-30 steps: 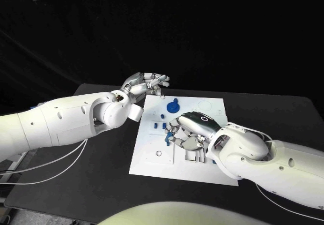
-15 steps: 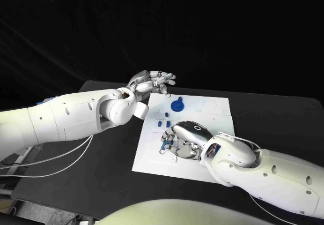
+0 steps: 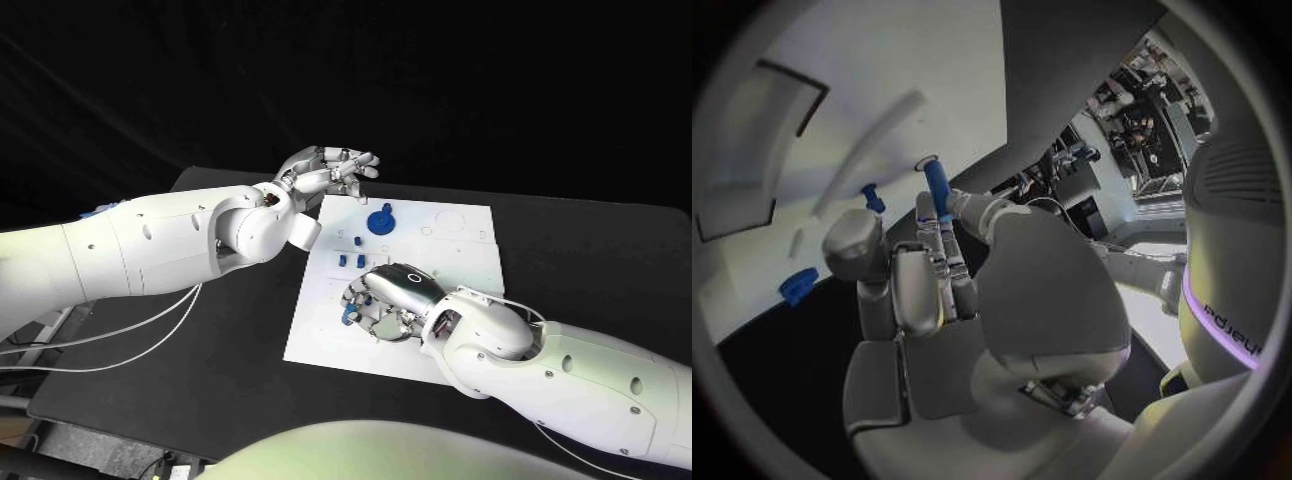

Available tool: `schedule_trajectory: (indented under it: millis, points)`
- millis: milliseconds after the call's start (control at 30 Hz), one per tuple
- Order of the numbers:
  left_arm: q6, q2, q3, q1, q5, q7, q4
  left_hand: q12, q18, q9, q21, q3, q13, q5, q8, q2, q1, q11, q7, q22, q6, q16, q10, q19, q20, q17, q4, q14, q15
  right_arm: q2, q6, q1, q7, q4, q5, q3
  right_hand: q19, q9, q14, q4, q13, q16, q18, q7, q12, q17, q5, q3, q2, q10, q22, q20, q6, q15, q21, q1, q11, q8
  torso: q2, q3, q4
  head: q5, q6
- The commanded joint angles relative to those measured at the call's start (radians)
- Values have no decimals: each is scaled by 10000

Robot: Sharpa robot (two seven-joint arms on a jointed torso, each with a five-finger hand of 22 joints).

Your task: Assemble the parts on the task board

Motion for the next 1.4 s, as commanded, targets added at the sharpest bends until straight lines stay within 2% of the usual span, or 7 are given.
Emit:
schedule_trajectory:
  millis: [33,200,467,900,1167,1300,1400]
  points:
    - [190,11,7,4,-45,59,31,32,126,-3,-59,-55,9,-8,64,73,10,1,-3,-8,-57,40,-81,5,64,-12,-20,-77,-19,26,170,-19,25,-52,-263,-1,24,36,107,-49,-10,33,-93,10,-45,13,66,9,-10,61,5,-2,15,-42,-35,-81,26,31,-2,1,10,3,-32]
    - [185,-2,7,4,-45,58,38,32,126,-3,-59,-55,9,-8,64,73,10,1,-3,-8,-57,40,-81,5,64,-12,-20,-77,-19,26,235,-30,-113,-132,-436,-10,24,36,107,-49,-10,33,-93,10,-45,13,66,9,-10,61,5,-2,15,-42,-35,-81,26,31,-7,-5,2,5,-51]
    - [182,-16,7,4,-45,53,32,32,126,-3,-59,-55,9,-8,64,73,10,1,-3,-8,-57,40,-81,5,64,-12,-20,-77,-19,-4,197,-34,-249,-143,-628,-14,19,46,105,-81,-9,32,-91,14,-51,3,76,25,-9,64,3,0,6,-39,-42,-94,28,40,-17,12,-5,11,-93]
    - [180,-18,7,4,-45,44,19,49,126,-1,-75,-71,13,-7,78,78,19,4,0,-18,-59,45,-102,4,68,-17,-16,-93,-16,21,273,-34,-294,-71,-701,-14,18,64,104,-123,-6,37,-91,15,-55,6,77,43,-14,76,15,2,3,-36,-37,-120,28,59,-6,6,-1,-1,-85]
    - [174,-10,7,5,-45,37,34,61,126,0,-84,-83,16,-7,85,85,17,7,3,-23,-64,50,-114,5,71,-19,-7,-100,-14,148,796,-34,-330,-94,-701,-41,-79,100,77,-246,-23,48,-72,128,-124,-24,197,-132,-359,-162,-25,67,-287,48,-163,-603,132,8,-8,-9,-1,-18,-88]
    - [173,-20,7,6,-45,37,38,65,126,0,-87,-86,17,-7,86,92,13,8,4,-25,-66,52,-118,5,72,-20,-1,-102,-13,166,826,-33,-336,-125,-681,-56,-122,76,58,-275,-28,38,-59,202,-133,-70,223,-222,-482,-341,-57,108,-474,98,-233,-752,195,-78,-7,1,4,-24,-108]
    - [173,-26,7,6,-45,35,39,65,126,0,-87,-86,17,-7,86,92,13,8,4,-25,-66,52,-118,5,72,-20,-1,-102,-13,159,687,-33,-331,-142,-645,-61,-207,-6,20,-301,-37,18,-34,275,-121,-125,269,-386,-641,-759,-142,181,-854,181,-377,-919,289,-300,-8,4,5,-23,-109]
